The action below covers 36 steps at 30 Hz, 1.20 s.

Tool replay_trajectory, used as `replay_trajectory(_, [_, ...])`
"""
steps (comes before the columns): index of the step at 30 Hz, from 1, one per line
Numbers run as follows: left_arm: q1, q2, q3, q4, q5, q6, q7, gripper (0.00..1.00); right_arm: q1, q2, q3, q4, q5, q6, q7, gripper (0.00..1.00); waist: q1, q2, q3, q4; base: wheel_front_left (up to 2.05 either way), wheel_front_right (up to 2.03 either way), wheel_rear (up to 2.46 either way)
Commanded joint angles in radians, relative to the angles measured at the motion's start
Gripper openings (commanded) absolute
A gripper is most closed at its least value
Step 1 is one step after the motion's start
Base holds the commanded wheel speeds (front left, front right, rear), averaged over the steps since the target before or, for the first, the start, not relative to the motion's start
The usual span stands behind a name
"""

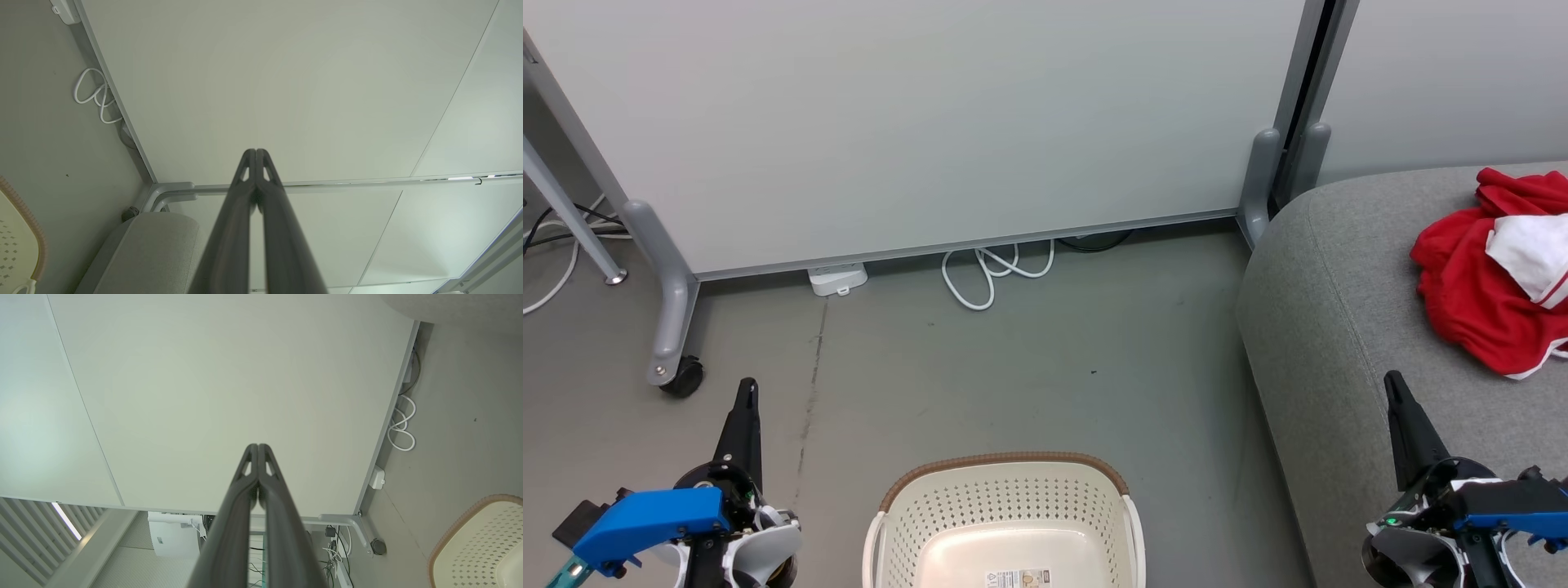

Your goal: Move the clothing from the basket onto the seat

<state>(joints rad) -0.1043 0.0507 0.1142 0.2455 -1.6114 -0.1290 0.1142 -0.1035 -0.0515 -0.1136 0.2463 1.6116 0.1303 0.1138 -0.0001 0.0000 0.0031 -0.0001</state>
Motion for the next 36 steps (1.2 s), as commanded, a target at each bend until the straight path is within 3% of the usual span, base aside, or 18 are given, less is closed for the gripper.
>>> replay_trajectory(1, [-0.010, -0.001, 0.003, 0.000, -0.003, -0.004, 0.004, 0.00, -0.010, 0.002, -0.001, -0.002, 0.002, 0.001, 0.005, 0.00, 0.0001, 0.0000, 0.000, 0.000, 0.00, 0.00, 0.00])
replay_trajectory(36, [-0.009, -0.001, 0.002, 0.000, -0.003, -0.004, 0.004, 0.00, -0.010, 0.002, -0.001, -0.002, 0.003, 0.001, 0.004, 0.00, 0.0001, 0.0000, 0.000, 0.000, 0.00, 0.00, 0.00])
